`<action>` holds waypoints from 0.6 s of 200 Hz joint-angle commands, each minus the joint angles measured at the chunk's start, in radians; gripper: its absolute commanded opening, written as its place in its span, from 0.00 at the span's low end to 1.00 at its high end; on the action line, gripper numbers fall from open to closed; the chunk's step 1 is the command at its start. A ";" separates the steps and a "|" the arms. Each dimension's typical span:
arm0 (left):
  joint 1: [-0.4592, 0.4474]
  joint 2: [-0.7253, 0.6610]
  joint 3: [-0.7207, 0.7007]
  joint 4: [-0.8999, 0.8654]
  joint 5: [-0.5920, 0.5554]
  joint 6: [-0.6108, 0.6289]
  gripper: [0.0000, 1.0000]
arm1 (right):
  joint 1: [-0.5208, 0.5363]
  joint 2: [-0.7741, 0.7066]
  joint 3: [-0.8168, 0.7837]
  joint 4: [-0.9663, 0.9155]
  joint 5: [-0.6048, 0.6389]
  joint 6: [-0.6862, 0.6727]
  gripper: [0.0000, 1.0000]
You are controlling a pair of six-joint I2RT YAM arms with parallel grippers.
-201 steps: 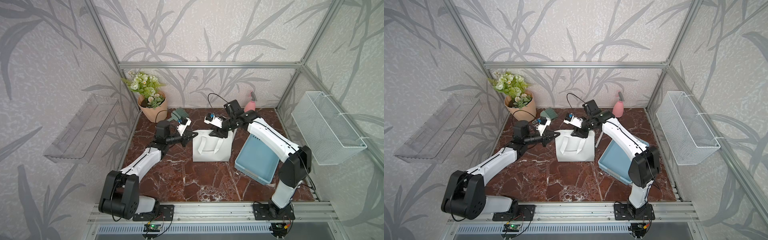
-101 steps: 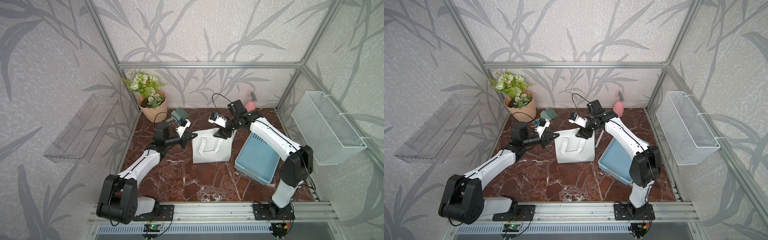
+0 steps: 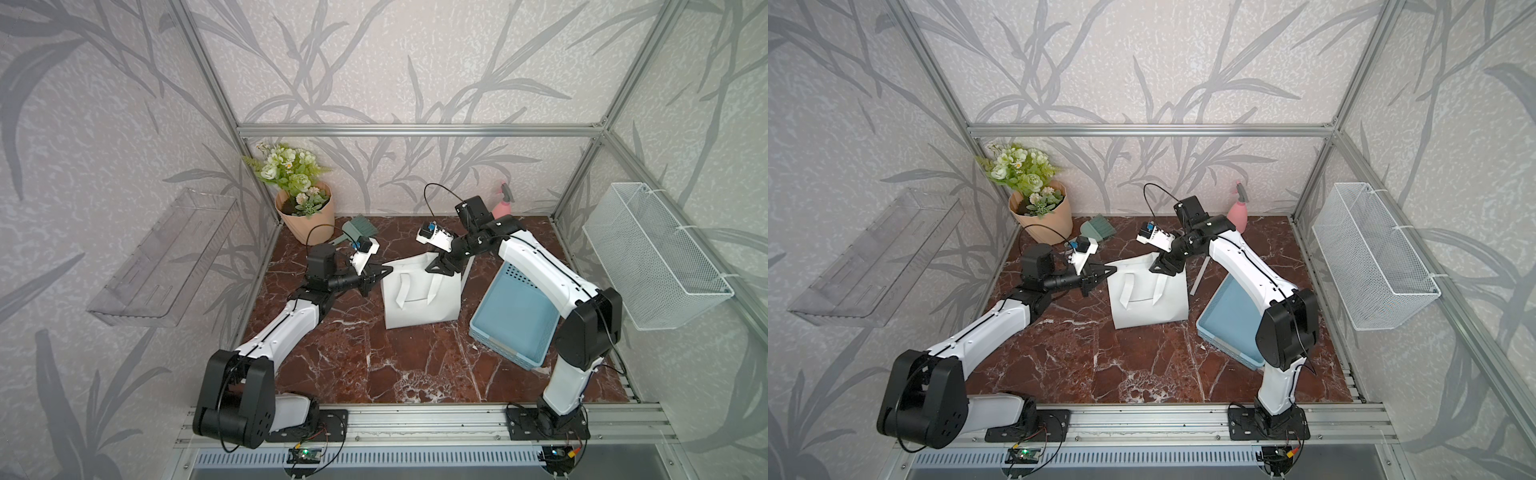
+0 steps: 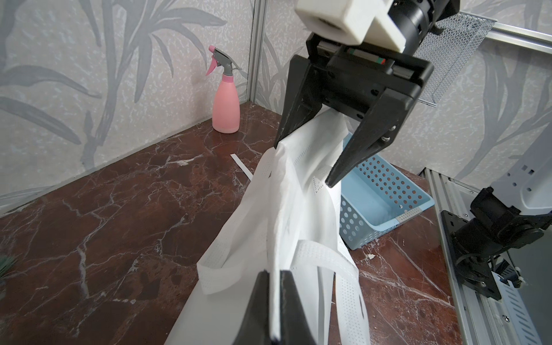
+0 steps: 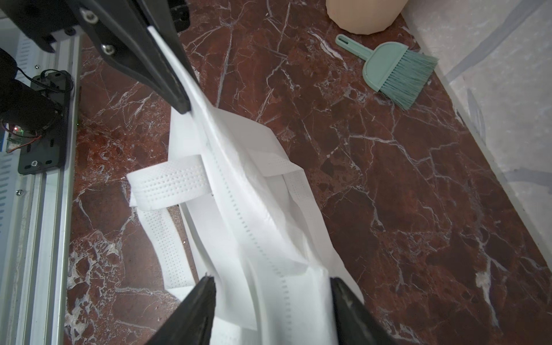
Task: Place the ice pack in the delivery bag
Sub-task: Seal the delivery bag at the center of the board.
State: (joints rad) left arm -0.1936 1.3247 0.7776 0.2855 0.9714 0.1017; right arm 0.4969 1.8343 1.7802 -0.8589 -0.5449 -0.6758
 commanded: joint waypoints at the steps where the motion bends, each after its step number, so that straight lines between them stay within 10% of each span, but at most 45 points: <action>1: -0.003 -0.027 -0.004 0.052 0.035 0.001 0.00 | 0.025 0.045 0.038 -0.033 -0.053 -0.017 0.61; 120: -0.001 -0.033 -0.010 0.024 0.010 0.029 0.00 | 0.016 -0.019 -0.071 0.040 -0.051 -0.025 0.05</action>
State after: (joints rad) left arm -0.1936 1.3170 0.7673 0.2813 0.9779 0.1143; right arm 0.5152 1.8439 1.7435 -0.8032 -0.5713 -0.7025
